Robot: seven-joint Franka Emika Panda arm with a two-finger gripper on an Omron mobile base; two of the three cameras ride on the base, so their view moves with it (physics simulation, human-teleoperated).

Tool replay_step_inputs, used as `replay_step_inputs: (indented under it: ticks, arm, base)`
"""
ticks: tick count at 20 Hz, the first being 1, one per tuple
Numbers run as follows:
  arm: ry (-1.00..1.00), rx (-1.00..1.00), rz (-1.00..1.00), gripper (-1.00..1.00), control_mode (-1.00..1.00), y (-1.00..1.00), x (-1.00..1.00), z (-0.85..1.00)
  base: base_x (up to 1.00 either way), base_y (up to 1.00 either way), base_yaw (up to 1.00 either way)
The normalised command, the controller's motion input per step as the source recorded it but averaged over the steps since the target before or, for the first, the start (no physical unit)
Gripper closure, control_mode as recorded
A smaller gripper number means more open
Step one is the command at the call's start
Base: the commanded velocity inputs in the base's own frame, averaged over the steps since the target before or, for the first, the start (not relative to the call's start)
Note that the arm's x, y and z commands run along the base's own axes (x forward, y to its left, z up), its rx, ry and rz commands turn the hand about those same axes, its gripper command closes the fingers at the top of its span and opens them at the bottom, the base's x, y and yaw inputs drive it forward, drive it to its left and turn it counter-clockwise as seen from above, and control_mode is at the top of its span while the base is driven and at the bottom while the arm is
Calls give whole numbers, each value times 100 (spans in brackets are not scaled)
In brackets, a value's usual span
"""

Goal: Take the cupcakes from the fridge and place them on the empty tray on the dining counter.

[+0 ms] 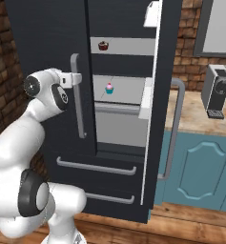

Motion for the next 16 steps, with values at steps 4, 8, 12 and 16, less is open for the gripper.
replay_step_inputs:
  ticks: [4,8,12,16]
  arm:
    - [0,0,0,-100,-100,26,56,-66]
    - [0,0,4,-100,-100,0,59,-44]
    - [0,2,3,-100,-100,0,58,-23]
    - [1,2,1,-100,-100,0,64,-16]
  base:
    - [0,0,0]
    - [0,0,0]
    - [0,0,0]
    - [0,0,0]
